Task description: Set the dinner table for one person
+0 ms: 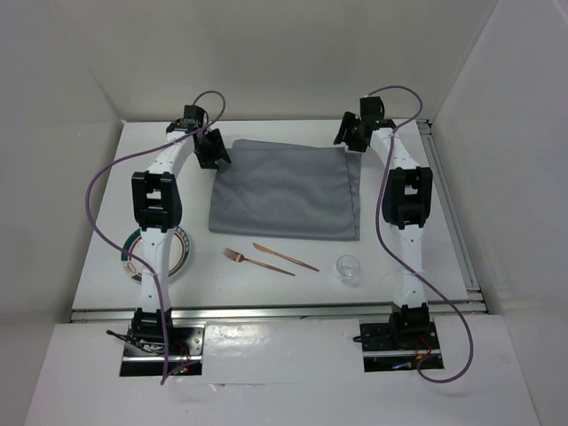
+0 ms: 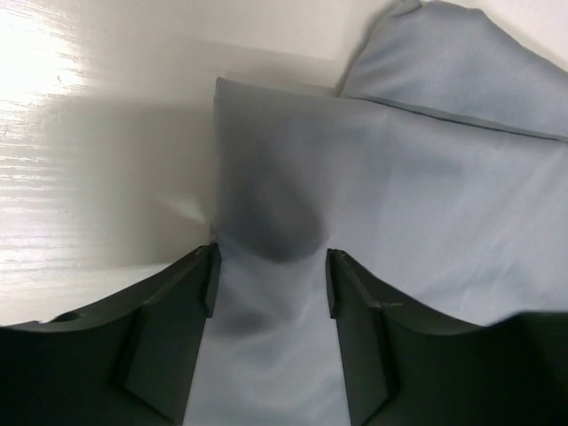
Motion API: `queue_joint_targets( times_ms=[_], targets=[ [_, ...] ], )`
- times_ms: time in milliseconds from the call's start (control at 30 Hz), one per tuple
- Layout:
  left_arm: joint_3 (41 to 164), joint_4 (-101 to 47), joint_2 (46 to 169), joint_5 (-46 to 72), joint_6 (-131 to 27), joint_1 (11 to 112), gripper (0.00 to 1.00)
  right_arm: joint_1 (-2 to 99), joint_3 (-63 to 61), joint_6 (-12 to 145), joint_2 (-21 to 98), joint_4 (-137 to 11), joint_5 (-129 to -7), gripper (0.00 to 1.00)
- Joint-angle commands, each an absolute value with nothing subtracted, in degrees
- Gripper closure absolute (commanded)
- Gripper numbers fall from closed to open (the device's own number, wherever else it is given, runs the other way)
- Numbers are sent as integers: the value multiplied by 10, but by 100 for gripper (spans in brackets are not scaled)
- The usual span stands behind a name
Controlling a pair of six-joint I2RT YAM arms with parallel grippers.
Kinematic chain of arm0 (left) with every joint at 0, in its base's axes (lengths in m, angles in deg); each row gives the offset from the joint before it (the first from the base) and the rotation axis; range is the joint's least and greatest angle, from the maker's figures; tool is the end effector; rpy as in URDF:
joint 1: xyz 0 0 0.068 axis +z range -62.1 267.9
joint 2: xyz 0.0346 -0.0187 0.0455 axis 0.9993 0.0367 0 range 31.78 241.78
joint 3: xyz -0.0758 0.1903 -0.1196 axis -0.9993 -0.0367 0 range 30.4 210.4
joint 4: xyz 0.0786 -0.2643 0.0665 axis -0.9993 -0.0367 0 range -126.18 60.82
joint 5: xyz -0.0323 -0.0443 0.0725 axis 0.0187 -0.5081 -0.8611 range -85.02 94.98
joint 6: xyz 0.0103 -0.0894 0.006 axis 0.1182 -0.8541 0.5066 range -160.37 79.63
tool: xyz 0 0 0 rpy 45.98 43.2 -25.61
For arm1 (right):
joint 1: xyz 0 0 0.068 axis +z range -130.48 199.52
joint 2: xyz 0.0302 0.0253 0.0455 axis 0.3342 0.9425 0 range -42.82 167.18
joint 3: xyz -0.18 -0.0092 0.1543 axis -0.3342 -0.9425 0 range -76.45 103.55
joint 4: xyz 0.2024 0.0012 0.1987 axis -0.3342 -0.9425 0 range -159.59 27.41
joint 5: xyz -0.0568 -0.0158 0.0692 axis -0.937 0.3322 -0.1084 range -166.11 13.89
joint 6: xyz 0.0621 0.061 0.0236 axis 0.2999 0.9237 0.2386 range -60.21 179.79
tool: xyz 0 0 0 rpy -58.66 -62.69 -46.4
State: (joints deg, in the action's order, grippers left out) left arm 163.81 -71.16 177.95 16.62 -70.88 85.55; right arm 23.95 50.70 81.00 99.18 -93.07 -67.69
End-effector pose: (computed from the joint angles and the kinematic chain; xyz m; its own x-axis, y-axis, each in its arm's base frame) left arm 0.5709 -0.0396 0.1144 -0.7823 -0.4655 -0.4138 -0.2793 0.8560 -0.4351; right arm 0.5793 0.0567 0.1332 -0.7258 0.3028 -0.6177 0.0897 0.9319 0.3514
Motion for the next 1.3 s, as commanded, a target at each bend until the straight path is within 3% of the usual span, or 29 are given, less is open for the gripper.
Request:
queue_joint_targets(
  times_ms=[0,67,167,333,367,433,467,600,1000,1267],
  targets=[
    [1656,-697,1799,171,-717,857,36,229,558,796,1025,-924,-668,34],
    [1656,-691,1799,171,-722,857,41,224,569,796,1037,-924,-653,34],
    [1656,-691,1799,176,-722,857,56,224,569,801,1042,-918,-639,34],
    [1656,-686,1782,176,-727,857,78,224,569,801,1048,-898,-625,43],
    [1651,-680,1782,176,-727,857,86,224,569,801,1048,-898,-615,47],
    [1651,-680,1772,176,-727,857,94,224,569,801,1048,-891,-609,55],
    [1645,-680,1772,176,-727,857,100,224,569,801,1048,-885,-603,65],
    [1631,-680,1743,170,-727,857,100,224,533,806,1024,-856,-608,100],
    [1582,-657,1645,165,-717,857,100,224,442,822,905,-778,-673,100],
    [1608,-645,1645,211,-711,852,100,224,389,827,854,-766,-720,100]
  ],
)
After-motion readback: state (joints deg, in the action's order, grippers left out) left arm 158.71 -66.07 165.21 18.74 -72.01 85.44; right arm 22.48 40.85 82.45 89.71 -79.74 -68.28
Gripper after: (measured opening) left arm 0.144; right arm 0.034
